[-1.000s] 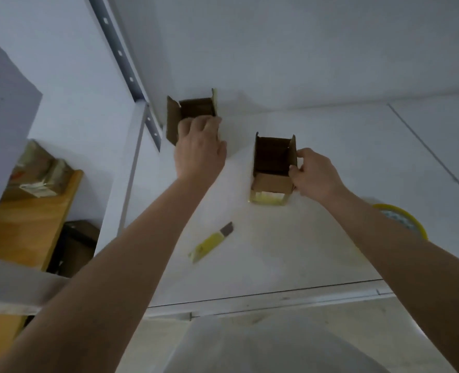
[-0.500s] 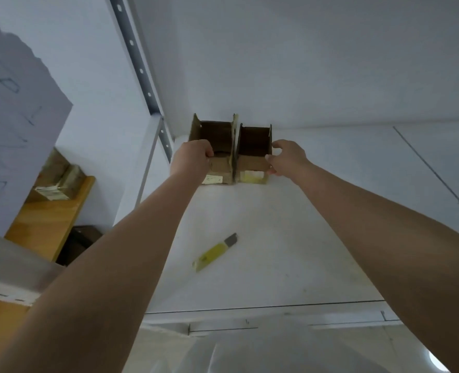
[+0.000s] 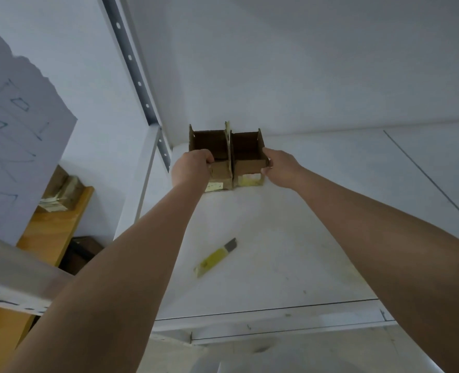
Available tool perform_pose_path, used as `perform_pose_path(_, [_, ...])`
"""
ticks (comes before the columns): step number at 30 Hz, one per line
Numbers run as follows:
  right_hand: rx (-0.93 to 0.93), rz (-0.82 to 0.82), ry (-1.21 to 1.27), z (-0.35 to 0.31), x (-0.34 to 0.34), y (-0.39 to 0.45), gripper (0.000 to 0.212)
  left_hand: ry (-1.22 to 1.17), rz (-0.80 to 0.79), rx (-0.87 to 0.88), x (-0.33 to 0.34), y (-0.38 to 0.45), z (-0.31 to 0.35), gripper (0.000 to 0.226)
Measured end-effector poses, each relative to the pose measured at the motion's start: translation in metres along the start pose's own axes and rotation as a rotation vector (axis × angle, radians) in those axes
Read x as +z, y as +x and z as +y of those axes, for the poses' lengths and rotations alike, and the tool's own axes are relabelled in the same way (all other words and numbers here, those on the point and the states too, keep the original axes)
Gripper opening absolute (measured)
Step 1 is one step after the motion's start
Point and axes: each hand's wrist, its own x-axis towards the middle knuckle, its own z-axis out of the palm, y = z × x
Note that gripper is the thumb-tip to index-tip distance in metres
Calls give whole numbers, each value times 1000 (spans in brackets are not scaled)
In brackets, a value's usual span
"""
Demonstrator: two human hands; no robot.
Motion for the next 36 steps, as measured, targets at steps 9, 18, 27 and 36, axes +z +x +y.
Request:
perform_pose_path(9, [-17,53,-296,-7,0,-31,54,53,49,76,-14,-19,-2,35])
perform_pose_path(18, [16,176,-451,-5,2,-90,47,89,25,395,-27,-51,33,25])
perform_pose_path(27, [210,339,-587,33,-22,-189,41,136,-39,735,3,-103,108,31])
perform_pose_path(36, [386,465,-639,93,-73,-291,37,74,-92,969,14,-165,215,33])
